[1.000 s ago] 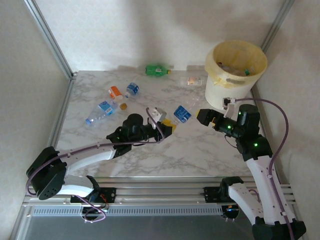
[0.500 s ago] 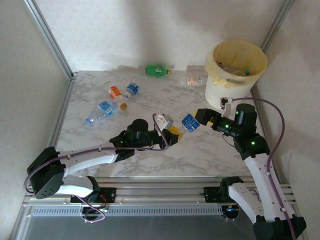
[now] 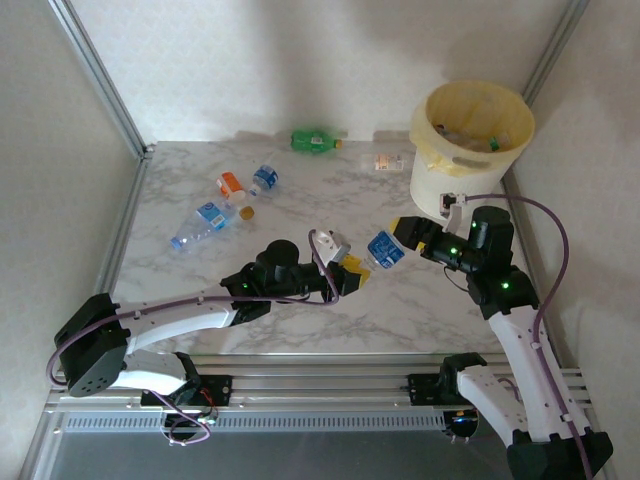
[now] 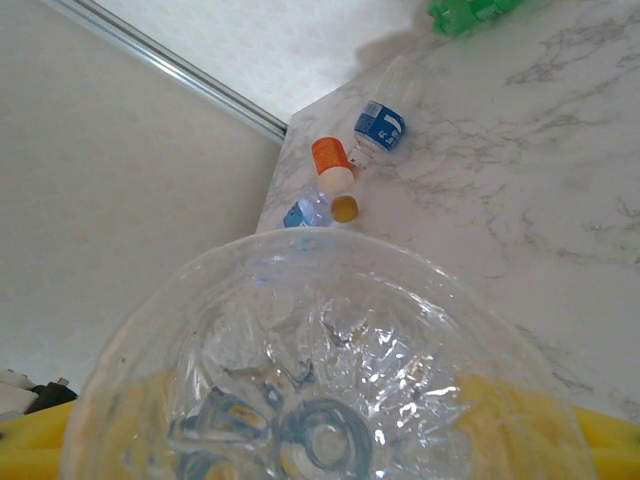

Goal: Throw the plastic bottles in the bin

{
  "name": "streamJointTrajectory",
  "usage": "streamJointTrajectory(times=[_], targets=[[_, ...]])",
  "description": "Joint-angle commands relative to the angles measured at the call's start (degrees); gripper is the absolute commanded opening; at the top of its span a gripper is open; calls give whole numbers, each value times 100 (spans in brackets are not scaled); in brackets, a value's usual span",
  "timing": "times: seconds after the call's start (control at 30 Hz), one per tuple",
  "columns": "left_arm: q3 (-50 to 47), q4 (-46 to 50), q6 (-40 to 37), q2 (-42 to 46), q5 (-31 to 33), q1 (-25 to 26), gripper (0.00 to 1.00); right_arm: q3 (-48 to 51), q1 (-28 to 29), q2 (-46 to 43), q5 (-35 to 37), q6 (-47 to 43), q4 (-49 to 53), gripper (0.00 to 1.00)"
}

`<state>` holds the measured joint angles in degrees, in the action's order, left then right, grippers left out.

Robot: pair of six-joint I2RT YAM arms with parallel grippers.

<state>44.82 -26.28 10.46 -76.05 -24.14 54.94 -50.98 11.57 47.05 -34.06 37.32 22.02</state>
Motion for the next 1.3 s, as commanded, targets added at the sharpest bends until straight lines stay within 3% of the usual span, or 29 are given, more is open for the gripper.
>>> streamJointTrajectory(times=[0.0,0.13,0.2,0.3,0.43,0.97,1.13,1.27], targets=[[159,-110,-143,29,-26,53,16,-13,41,26,-49,49,-35,59],[168,-105,-159,-22,-5,55,21,-69,40,12,-48,57,12,50],[151,-113,-150,-17,110,54,39,-87,42,0,-35,48,36,48],[74,-190,-110,46,297,54,82,-122,44,-3,45,1,113,46],[-23,-253,-97,163,500,53,99,-199,46,-18,208,-102,264,43],[-377,-273,-232,777,1061,35,100,-1054,38,233,1534,-1199,1271,39],[-441,-203,-228,931,1403,23,100,-1481,44,280,2714,-2019,1367,36],[-550,-228,-176,1035,1575,-16,100,-1712,41,283,3875,-2796,857,36]])
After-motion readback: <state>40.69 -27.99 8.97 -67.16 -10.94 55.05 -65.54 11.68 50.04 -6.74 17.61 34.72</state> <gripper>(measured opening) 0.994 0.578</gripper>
